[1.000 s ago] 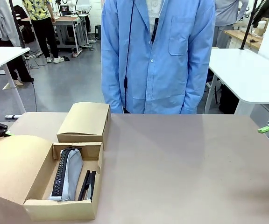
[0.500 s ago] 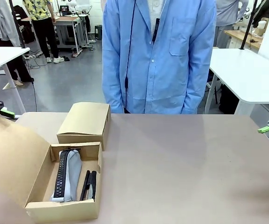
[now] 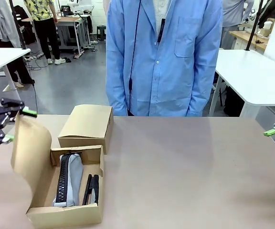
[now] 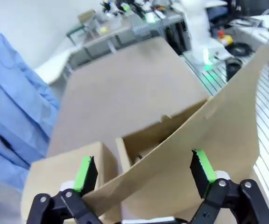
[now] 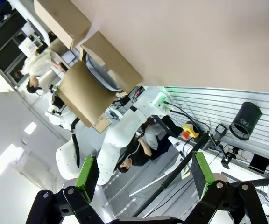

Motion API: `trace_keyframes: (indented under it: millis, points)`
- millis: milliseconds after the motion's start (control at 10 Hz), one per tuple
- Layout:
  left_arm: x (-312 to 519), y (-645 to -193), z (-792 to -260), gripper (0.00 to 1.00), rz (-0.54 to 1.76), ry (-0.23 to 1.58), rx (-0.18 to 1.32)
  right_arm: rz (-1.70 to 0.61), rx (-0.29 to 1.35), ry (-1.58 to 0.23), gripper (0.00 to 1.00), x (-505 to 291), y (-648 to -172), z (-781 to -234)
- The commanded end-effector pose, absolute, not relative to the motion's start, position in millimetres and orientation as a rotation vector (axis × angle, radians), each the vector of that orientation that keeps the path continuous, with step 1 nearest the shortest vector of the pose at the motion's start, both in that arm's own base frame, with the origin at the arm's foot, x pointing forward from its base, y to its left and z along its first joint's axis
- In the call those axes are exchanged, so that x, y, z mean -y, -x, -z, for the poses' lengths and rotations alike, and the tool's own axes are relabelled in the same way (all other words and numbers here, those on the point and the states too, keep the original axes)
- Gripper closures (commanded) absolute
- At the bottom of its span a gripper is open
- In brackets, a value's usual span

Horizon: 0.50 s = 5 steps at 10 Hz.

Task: Place items inside the box.
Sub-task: Close the lid of the Mailer Box closest to the robot.

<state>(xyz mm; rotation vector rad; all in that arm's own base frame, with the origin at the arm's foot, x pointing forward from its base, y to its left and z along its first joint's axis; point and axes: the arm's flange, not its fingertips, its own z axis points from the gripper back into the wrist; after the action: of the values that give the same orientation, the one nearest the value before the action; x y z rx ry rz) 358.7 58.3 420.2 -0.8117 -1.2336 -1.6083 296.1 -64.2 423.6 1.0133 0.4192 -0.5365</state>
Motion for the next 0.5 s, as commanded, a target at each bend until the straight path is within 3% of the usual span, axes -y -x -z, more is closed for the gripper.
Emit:
trace_keyframes:
  millis: [0,400]
  points:
    - [-42,-350,-433,0.00,1.639,0.703,1.416,0.541,-0.424,-1.016,0.00,65,-295,-427]
    - [2,-348,-442,0.00,1.780,0.735,1.407,0.541,-0.424,-1.016,0.00,65,-295,-427]
